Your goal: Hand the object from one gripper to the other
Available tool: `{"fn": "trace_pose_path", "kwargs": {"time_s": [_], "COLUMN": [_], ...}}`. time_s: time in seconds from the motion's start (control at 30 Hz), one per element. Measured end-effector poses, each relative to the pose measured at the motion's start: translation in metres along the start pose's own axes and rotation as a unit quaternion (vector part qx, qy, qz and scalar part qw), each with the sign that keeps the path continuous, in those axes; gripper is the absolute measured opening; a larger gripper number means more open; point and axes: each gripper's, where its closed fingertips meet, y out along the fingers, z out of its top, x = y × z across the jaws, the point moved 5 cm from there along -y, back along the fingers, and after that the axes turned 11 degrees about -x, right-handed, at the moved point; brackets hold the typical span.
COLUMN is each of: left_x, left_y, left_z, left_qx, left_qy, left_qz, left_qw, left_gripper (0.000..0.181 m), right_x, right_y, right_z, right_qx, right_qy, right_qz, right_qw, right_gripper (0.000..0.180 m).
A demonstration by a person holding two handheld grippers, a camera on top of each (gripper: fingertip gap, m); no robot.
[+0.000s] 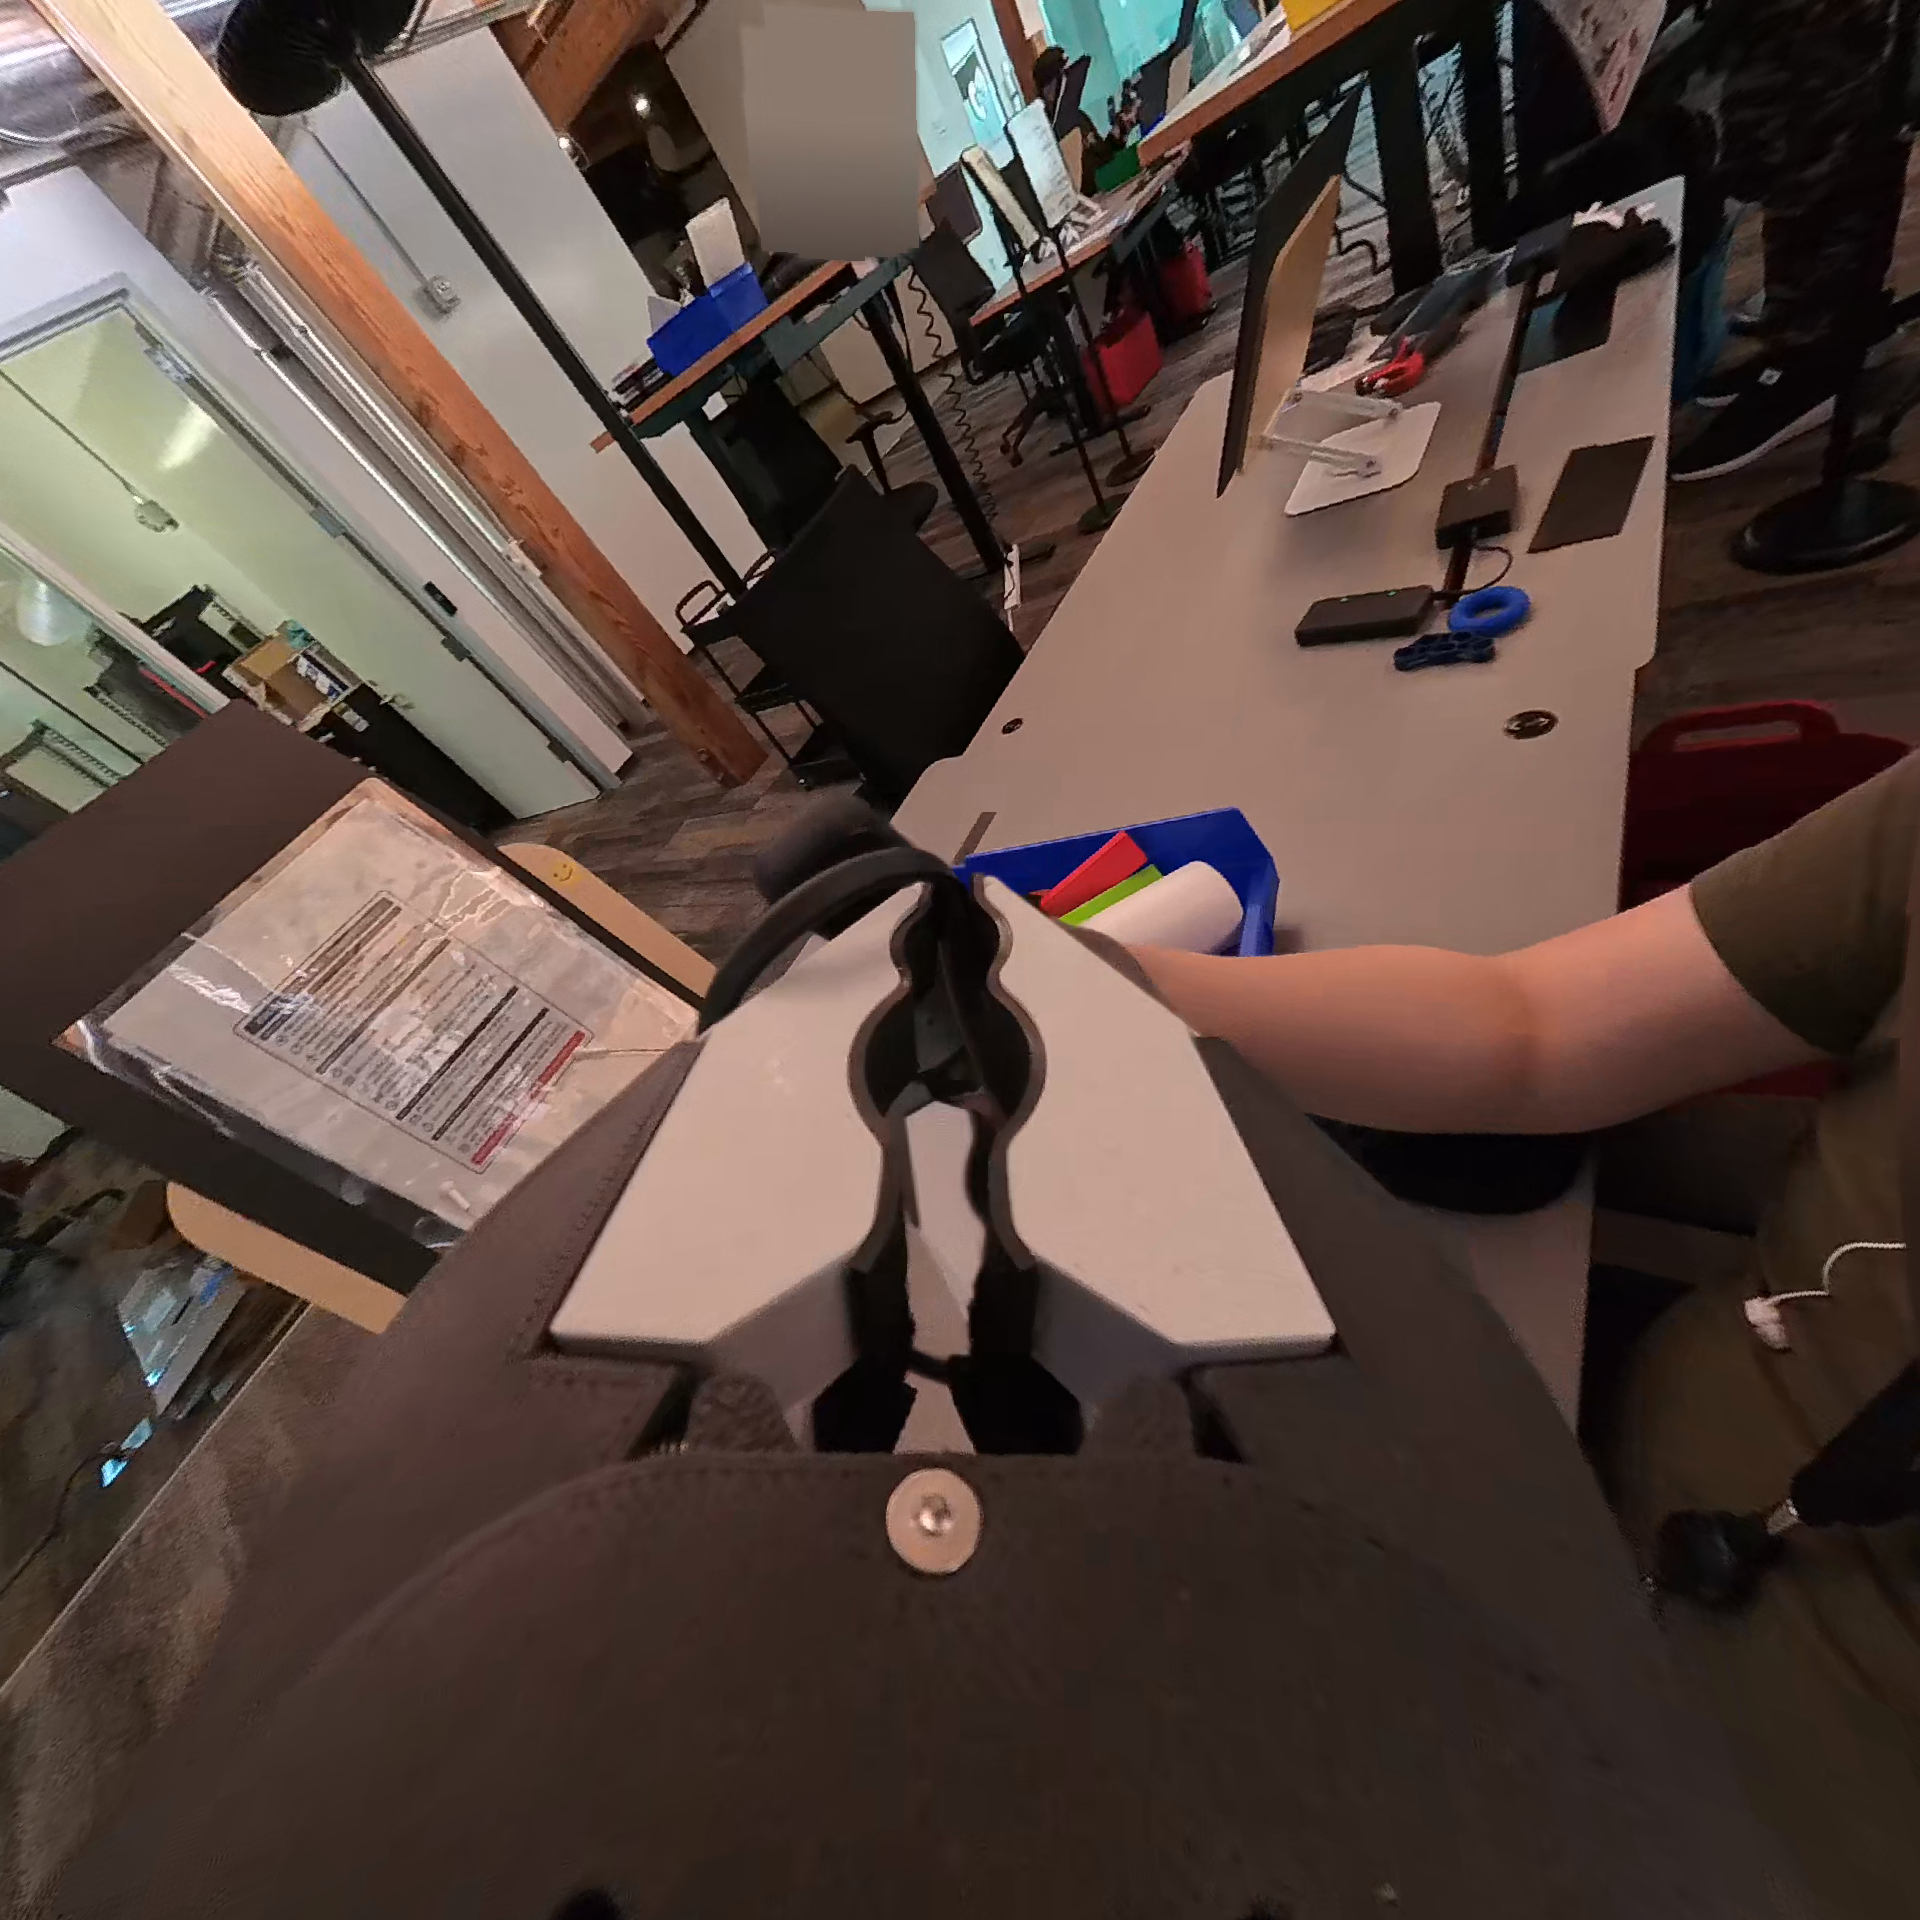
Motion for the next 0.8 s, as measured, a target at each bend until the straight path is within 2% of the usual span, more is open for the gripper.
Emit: {"fn": "trace_pose_path", "kwargs": {"time_s": [0.07,0.1,0.13,0.23,0.4,0.47,0.6,0.7,0.73,0.8], "left_x": [-0.003,-0.004,-0.005,-0.008,-0.006,-0.001,0.012,0.021,0.024,0.028], "left_y": [0.0,-0.001,-0.002,-0.007,-0.012,-0.011,-0.003,0.006,0.008,0.011], "left_z": [-0.001,-0.001,-0.001,-0.001,0.002,0.004,0.007,0.008,0.008,0.008], "left_qx": [-0.002,0.001,0.005,0.01,0.007,0.007,0.004,-0.002,-0.005,-0.009], "left_qy": [0.001,0.0,-0.003,-0.009,-0.001,0.003,0.015,0.023,0.027,0.036], "left_qz": [0.009,0.01,0.012,0.015,0.021,0.013,-0.007,-0.023,-0.027,-0.029], "left_qw": [1.0,1.0,1.0,1.0,1.0,1.0,1.0,0.999,0.999,0.999], "left_gripper": [0.003,0.003,0.003,0.003,0.003,0.003,0.003,0.004,0.004,0.003], "right_x": [0.002,0.002,0.001,0.001,0.02,0.024,0.019,0.022,0.024,0.022], "right_y": [0.008,0.01,0.011,0.013,-0.001,-0.006,0.003,0.011,0.012,0.014], "right_z": [0.0,0.0,0.0,0.0,0.002,0.004,0.003,-0.003,-0.007,-0.016], "right_qx": [-0.026,-0.033,-0.035,-0.042,-0.051,-0.044,-0.027,-0.045,-0.06,-0.1], "right_qy": [-0.024,-0.03,-0.032,-0.037,-0.062,-0.063,-0.033,-0.017,-0.017,-0.014], "right_qz": [-0.028,-0.034,-0.036,-0.049,-0.177,-0.201,-0.135,-0.122,-0.126,-0.101], "right_qw": [0.999,0.998,0.998,0.997,0.981,0.977,0.99,0.991,0.99,0.99], "right_gripper": [0.047,0.036,0.034,0.043,0.064,0.071,0.088,0.089,0.085,0.027]}}
